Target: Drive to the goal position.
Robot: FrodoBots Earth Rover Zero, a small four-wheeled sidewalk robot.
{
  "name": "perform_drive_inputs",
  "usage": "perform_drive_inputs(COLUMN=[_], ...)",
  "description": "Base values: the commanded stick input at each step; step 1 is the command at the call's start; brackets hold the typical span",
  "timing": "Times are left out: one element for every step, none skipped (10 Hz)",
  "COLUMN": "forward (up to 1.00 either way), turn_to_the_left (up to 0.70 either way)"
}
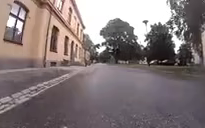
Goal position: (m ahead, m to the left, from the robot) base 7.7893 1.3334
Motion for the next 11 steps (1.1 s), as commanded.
perform_drive_inputs(forward=[0.70,0.70,0.70,0.70,0.70,0.70,0.70,0.70,0.70,0.70,0.70], turn_to_the_left=[0.00,0.00,0.00,0.00,0.00,0.00,0.00,0.00,0.00,0.00,0.00])
